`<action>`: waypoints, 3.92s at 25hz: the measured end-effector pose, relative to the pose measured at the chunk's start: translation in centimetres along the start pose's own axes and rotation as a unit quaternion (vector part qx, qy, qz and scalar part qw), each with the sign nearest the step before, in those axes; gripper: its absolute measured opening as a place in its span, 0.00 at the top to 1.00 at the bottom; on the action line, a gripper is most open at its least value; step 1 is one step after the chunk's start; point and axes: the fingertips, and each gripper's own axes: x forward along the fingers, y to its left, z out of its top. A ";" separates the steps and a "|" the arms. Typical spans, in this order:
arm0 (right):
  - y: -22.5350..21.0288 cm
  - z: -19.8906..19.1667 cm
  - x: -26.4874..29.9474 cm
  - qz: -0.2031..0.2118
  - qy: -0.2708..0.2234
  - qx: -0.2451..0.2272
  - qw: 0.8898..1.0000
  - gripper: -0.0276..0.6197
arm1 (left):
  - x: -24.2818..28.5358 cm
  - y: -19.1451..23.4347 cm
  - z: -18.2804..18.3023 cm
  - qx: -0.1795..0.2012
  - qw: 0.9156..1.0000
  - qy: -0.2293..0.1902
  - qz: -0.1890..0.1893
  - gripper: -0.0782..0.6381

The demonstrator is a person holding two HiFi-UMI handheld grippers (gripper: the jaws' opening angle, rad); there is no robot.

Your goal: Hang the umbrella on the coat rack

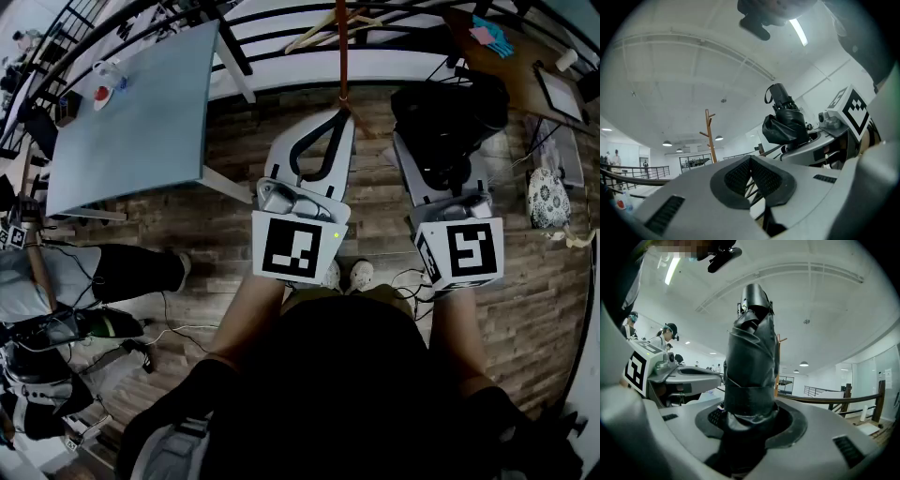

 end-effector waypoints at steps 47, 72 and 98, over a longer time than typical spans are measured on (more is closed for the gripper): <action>3.4 1.0 2.3 -0.023 -0.009 -0.010 1.000 0.64 | -3.2 5.8 -0.1 0.013 1.000 -0.019 0.011 0.87; -4.1 -1.9 11.2 -0.009 -0.015 -0.008 1.000 0.64 | 7.1 8.8 -4.0 0.024 0.999 -0.009 0.024 0.87; -23.9 -5.4 27.9 0.063 -0.009 0.001 0.998 0.64 | 33.4 11.9 -7.3 0.031 0.998 0.015 0.053 0.87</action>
